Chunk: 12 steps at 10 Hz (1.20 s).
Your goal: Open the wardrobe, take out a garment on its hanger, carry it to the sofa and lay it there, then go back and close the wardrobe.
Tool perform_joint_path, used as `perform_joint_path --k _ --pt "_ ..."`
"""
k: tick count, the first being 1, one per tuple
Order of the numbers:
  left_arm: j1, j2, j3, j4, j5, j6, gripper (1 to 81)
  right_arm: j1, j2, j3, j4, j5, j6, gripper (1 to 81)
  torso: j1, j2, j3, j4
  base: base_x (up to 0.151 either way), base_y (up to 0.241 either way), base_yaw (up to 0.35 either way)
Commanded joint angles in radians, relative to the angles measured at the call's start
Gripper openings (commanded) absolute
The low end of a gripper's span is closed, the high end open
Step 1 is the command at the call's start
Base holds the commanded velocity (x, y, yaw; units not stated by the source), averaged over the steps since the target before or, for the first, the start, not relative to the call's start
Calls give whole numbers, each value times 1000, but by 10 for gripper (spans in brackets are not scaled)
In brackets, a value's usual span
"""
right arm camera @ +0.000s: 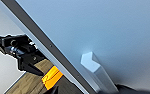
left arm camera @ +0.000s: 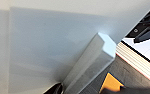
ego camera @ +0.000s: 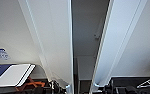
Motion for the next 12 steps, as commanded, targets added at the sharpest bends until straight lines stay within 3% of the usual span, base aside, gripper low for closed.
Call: perform_joint_path --k 1,6,12 --pt "-91 27 172 -41 -142 2 811 71 41 142 18 -6 18 811 0 0 0 0 0 0 0" --pt "30 -27 178 24 -232 2 811 -12 -32 149 -19 31 14 811 0 0 -1 0 0 0 0" --pt "96 -125 256 54 -211 7 811 -30 -80 182 -46 8 17 811 0 0 1 0 0 0 0"
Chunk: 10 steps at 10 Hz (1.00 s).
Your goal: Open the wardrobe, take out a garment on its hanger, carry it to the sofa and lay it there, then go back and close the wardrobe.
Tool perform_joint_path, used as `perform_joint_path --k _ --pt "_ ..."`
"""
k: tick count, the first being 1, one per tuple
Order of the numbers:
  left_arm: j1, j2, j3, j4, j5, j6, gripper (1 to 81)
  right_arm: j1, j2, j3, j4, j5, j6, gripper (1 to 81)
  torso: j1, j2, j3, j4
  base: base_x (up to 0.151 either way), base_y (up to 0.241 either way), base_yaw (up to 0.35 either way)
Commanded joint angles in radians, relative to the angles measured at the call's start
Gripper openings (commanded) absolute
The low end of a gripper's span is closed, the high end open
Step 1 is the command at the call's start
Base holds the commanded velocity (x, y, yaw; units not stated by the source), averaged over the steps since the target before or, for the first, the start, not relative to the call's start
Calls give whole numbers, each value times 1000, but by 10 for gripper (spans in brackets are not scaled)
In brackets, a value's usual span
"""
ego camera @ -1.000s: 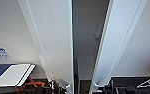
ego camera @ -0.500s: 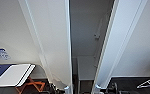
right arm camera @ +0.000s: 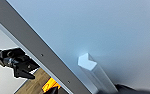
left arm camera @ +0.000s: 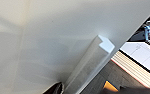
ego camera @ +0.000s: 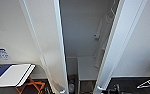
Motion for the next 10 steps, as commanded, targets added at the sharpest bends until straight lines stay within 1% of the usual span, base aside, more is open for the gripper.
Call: perform_joint_path --k 1,2,5,7,10 --pt "-14 0 202 -8 4 -19 811 58 -16 158 -11 -122 27 811 0 0 0 0 0 0 0" --pt "12 -14 217 18 22 -19 811 54 -36 170 -15 -123 27 811 0 0 0 0 0 0 0" --pt "69 -36 224 51 11 -19 811 38 -102 199 -17 -122 25 811 0 0 1 0 0 0 0" --pt "77 -54 236 59 9 -19 811 26 -125 210 -20 -120 24 811 0 0 1 0 0 0 0" --pt "88 -126 282 62 -1 -16 811 4 -147 213 -31 -119 25 811 0 0 1 0 0 0 0"
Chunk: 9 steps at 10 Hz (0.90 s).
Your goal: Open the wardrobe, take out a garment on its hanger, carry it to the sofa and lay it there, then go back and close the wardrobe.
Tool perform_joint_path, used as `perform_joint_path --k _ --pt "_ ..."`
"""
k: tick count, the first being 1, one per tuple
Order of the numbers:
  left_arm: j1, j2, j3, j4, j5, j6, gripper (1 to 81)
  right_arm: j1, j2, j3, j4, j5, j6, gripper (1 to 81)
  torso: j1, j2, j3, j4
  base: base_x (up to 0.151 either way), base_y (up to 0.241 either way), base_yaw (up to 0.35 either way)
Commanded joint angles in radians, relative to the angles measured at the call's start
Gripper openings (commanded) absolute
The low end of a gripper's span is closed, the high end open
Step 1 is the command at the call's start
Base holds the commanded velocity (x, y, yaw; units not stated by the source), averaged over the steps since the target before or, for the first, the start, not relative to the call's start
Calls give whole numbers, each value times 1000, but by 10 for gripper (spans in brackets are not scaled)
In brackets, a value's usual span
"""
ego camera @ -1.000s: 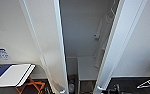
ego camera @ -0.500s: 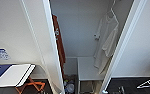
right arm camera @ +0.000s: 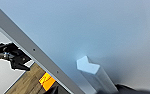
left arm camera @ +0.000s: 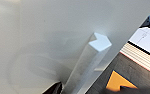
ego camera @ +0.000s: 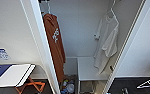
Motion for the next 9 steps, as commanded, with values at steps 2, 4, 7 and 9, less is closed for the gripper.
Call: perform_joint_path --k 2,4,7,9 --pt "31 -39 197 -62 -81 -32 811 39 -9 118 -2 -78 25 811 0 0 0 0 0 0 0" --pt "35 -36 191 -62 -81 -32 811 39 -6 121 -2 -77 25 811 0 0 0 0 0 0 0" --pt "35 -33 191 -62 -81 -32 811 39 -9 122 -2 -77 25 811 0 0 0 0 0 0 0" --pt "35 -32 191 -62 -81 -32 811 37 -7 121 -2 -77 25 811 0 0 0 0 0 0 0"
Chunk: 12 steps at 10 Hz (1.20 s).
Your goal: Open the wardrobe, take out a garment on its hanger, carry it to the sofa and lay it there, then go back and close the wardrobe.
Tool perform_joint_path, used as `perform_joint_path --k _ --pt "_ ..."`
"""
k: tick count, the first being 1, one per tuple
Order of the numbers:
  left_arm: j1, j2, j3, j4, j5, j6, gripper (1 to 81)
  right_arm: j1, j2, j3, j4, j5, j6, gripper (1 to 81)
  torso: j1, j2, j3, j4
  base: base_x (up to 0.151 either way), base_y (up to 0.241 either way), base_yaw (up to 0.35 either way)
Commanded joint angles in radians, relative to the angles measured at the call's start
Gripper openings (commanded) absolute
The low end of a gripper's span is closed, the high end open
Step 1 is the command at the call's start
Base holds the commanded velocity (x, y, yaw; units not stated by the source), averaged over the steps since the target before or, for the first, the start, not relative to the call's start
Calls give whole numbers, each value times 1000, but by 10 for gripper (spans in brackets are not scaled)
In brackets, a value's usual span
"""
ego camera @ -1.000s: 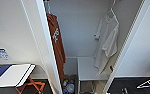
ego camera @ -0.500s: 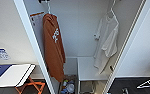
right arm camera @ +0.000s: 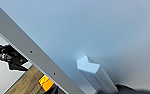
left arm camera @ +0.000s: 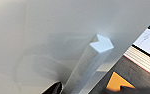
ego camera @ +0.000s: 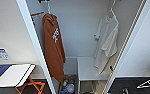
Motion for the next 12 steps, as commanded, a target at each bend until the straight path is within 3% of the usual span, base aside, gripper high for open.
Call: perform_joint_path --k 1,8,12 --pt "5 13 181 -62 -37 -34 811 45 -5 120 8 -89 26 811 0 0 0 0 0 0 0" --pt "5 15 178 -62 -37 -37 811 43 -5 120 8 -87 26 811 0 0 0 0 0 0 0" --pt "5 17 178 -62 -37 -37 811 43 -3 119 8 -87 26 811 1 0 0 0 -76 0 0"
